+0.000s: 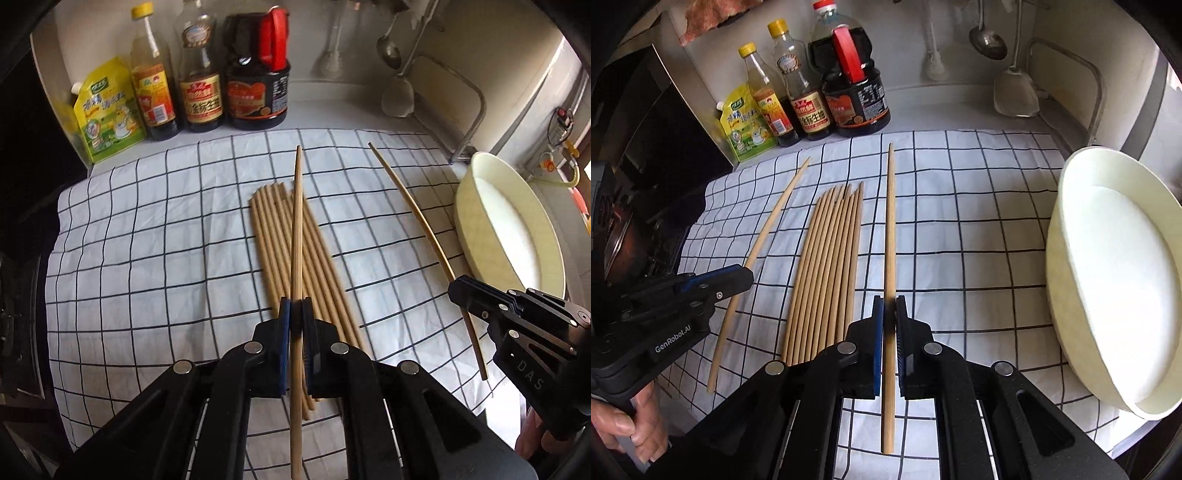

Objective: Organize utensils
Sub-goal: 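Carry the chopstick in the right tool over the white basin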

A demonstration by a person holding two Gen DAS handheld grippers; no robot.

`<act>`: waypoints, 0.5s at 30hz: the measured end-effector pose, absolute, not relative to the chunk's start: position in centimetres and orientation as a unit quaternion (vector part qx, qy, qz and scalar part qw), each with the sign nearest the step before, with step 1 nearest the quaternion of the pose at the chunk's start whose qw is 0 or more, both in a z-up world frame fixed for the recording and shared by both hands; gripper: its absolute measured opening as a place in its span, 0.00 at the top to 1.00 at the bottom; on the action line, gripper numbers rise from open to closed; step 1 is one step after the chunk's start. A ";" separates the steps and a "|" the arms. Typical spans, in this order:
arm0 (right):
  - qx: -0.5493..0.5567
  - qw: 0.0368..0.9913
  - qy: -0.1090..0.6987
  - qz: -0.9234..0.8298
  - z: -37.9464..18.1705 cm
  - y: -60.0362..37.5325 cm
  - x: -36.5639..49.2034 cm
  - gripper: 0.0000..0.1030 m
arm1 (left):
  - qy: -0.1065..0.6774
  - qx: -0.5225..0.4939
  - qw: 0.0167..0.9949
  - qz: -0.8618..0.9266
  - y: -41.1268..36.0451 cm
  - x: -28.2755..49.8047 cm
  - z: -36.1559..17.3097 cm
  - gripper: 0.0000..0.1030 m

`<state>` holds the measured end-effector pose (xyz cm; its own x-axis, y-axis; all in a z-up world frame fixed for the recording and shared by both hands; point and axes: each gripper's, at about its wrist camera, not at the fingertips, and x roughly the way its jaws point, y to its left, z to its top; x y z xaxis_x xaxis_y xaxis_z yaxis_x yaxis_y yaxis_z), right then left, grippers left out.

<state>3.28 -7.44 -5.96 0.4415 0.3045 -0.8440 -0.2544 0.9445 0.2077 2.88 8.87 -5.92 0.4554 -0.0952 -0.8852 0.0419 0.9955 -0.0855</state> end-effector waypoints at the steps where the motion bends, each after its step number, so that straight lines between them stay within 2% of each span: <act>1: 0.028 0.852 0.499 0.157 -5.4 -8.1 3.1 0.94 | 0.516 -0.020 0.855 -0.051 8.0 3.0 -5.4 0.93; 8: 0.069 0.876 0.471 0.079 -2.9 -16.0 2.0 0.94 | 0.485 0.024 0.864 -0.133 0.4 4.8 -2.3 0.93; 15: 0.119 0.875 0.470 0.000 -3.1 -23.6 0.9 0.94 | 0.475 0.068 0.846 -0.232 -8.8 6.1 -1.6 0.93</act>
